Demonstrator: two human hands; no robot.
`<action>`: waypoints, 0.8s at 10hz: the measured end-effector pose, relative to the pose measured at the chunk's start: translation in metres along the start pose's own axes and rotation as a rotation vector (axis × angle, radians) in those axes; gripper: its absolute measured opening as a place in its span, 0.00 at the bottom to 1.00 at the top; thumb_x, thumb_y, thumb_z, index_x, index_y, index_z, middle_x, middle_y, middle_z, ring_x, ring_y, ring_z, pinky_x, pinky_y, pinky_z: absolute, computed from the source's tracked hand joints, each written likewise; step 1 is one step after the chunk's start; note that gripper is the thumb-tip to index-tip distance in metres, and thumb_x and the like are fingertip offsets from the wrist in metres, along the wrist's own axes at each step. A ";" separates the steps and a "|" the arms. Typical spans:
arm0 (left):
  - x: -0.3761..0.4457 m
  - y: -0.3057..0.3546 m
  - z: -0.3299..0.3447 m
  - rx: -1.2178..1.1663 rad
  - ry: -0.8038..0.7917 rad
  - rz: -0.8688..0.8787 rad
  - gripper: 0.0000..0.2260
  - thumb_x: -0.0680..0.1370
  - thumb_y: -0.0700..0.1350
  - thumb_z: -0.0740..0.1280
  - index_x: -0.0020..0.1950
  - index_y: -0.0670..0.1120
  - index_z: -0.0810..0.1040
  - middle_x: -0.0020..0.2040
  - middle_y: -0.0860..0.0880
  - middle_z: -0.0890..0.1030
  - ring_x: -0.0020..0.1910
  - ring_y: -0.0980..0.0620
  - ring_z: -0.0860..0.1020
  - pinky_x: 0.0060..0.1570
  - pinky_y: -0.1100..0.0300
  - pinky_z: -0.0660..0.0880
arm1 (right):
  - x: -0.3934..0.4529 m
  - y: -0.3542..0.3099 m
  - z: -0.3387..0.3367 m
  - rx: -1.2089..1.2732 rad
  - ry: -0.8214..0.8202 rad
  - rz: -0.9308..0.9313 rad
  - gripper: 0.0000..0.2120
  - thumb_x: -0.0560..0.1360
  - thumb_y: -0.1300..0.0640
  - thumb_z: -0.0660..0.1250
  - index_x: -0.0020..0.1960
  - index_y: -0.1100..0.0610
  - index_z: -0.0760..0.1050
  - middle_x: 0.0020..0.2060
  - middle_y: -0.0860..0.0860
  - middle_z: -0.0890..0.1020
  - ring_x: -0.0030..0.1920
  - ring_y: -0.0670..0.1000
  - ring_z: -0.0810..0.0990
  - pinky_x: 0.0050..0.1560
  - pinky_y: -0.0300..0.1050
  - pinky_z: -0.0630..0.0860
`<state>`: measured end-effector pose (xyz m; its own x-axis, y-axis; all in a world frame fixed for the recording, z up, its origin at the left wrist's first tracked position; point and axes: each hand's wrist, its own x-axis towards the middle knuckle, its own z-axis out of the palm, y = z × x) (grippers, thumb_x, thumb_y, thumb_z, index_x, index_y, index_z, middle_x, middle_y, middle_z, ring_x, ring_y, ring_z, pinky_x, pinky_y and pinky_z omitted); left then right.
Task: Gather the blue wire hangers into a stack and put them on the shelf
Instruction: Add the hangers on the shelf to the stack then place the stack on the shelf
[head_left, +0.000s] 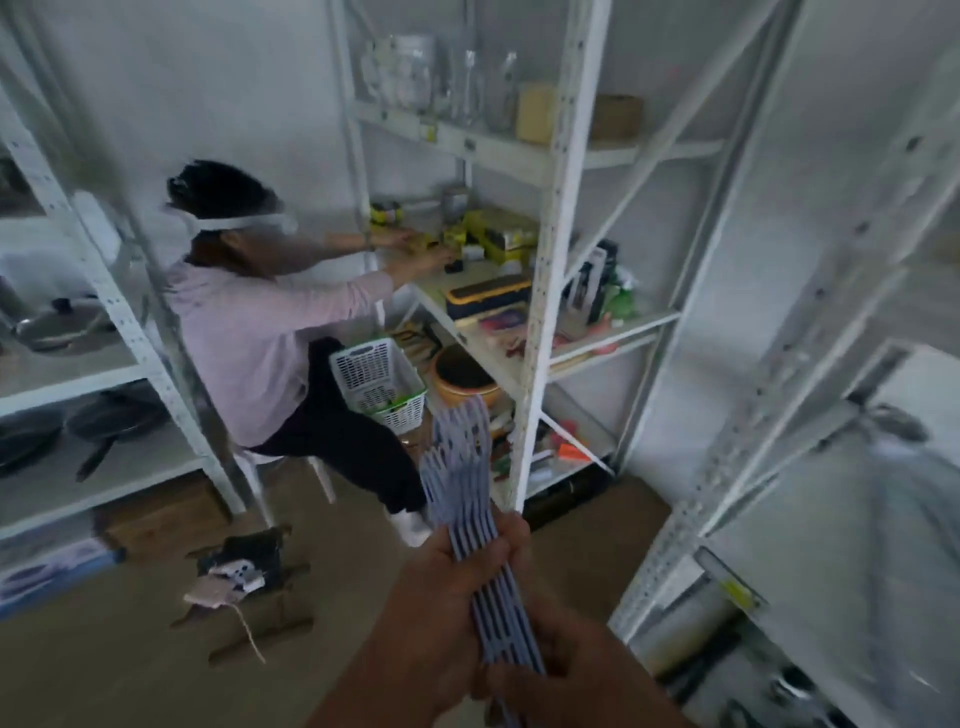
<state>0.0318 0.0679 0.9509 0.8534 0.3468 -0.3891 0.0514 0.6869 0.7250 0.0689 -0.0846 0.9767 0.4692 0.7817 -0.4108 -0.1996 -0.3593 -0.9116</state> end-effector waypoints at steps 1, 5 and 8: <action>-0.010 -0.002 0.033 -0.008 -0.089 -0.054 0.12 0.80 0.29 0.66 0.62 0.34 0.81 0.49 0.39 0.90 0.43 0.46 0.91 0.44 0.55 0.88 | -0.040 -0.004 -0.014 0.009 0.140 -0.080 0.06 0.81 0.63 0.74 0.56 0.59 0.87 0.47 0.57 0.91 0.44 0.48 0.90 0.49 0.40 0.84; -0.070 -0.066 0.177 0.307 -0.480 -0.210 0.17 0.70 0.33 0.68 0.58 0.29 0.81 0.46 0.36 0.88 0.38 0.43 0.88 0.34 0.57 0.85 | -0.184 0.032 -0.063 -0.062 0.503 -0.253 0.21 0.83 0.59 0.71 0.75 0.53 0.72 0.45 0.23 0.82 0.55 0.27 0.82 0.57 0.24 0.74; -0.059 -0.131 0.267 0.414 -0.512 -0.198 0.19 0.77 0.30 0.66 0.67 0.27 0.74 0.46 0.36 0.84 0.36 0.46 0.82 0.35 0.56 0.80 | -0.231 0.076 -0.130 0.069 0.736 -0.239 0.14 0.73 0.63 0.77 0.57 0.52 0.85 0.45 0.52 0.92 0.45 0.48 0.92 0.47 0.42 0.87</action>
<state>0.1133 -0.2134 1.0302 0.9397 -0.1757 -0.2933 0.3392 0.3701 0.8649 0.0574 -0.3591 1.0037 0.9519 0.2856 -0.1109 -0.0629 -0.1721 -0.9831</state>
